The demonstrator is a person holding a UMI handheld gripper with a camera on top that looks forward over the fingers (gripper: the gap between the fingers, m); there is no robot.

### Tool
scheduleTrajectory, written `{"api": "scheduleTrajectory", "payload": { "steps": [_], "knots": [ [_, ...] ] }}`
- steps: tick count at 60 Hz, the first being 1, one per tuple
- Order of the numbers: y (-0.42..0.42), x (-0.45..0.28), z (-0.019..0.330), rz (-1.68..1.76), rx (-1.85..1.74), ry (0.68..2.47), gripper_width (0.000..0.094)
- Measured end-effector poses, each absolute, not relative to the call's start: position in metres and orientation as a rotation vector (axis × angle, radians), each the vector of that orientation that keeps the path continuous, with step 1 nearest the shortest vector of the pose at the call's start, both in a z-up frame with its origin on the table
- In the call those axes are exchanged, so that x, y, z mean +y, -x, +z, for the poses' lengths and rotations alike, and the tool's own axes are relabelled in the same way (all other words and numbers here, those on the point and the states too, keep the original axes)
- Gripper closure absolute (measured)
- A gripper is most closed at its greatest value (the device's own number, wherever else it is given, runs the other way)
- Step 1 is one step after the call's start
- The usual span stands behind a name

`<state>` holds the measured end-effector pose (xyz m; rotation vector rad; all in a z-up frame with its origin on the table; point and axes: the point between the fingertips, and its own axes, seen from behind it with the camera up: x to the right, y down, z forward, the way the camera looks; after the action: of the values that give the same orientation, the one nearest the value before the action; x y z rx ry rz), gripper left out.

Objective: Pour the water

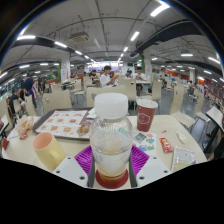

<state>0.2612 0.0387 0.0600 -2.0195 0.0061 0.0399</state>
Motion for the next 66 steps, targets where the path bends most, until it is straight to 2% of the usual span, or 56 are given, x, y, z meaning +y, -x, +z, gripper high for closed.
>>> {"api": "scheduleTrajectory", "payload": {
  "steps": [8, 13, 16, 29, 48, 57, 66],
  "knots": [
    [-0.263, 0.037, 0.057, 0.019, 0.000, 2.069, 0.0346],
    [-0.261, 0.026, 0.053, 0.007, 0.007, 2.121, 0.0150],
    [-0.259, 0.018, 0.058, 0.006, 0.008, 2.132, 0.0076],
    [-0.247, -0.043, 0.089, -0.092, -0.004, 2.183, 0.0089],
    [-0.164, -0.163, 0.143, -0.148, -0.087, 2.230, 0.0090],
    [-0.127, -0.192, 0.166, -0.120, -0.090, 2.207, 0.0091],
    [-0.112, -0.209, 0.172, -0.093, -0.063, 2.219, 0.0090]
  ]
}}
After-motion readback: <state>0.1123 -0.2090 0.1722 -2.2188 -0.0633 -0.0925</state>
